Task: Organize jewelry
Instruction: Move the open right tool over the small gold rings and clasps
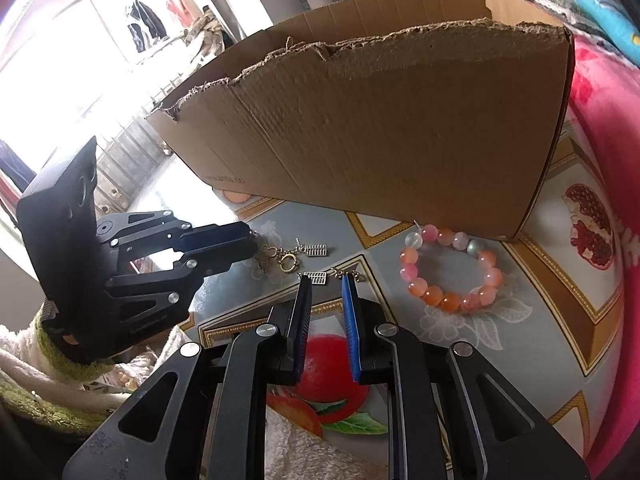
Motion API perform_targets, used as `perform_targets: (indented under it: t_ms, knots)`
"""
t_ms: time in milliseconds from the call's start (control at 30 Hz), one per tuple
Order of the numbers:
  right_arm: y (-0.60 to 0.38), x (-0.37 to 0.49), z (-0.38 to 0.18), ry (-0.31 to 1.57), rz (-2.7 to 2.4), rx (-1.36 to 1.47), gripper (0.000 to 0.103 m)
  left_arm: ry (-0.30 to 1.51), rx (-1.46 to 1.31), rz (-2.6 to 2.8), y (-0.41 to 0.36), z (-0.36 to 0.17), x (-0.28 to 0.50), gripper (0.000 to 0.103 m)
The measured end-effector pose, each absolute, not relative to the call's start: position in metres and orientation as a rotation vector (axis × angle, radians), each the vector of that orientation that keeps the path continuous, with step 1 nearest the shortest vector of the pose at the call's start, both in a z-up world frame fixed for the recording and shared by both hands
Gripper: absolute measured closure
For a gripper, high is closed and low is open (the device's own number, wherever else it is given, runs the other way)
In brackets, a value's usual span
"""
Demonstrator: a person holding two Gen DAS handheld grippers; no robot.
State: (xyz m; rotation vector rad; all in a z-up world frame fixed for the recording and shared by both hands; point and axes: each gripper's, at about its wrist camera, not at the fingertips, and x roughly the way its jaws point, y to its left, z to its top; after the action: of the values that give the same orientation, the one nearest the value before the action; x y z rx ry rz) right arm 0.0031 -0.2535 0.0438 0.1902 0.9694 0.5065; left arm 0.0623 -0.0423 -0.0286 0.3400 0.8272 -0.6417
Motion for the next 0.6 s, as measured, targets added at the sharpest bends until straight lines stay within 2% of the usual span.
perform_targets:
  t_ms: [600]
  knots:
    - [-0.259,0.002,0.046,0.965,0.521,0.202,0.086,0.868,0.355,-0.664,-0.03,-0.026,0.062,0.09]
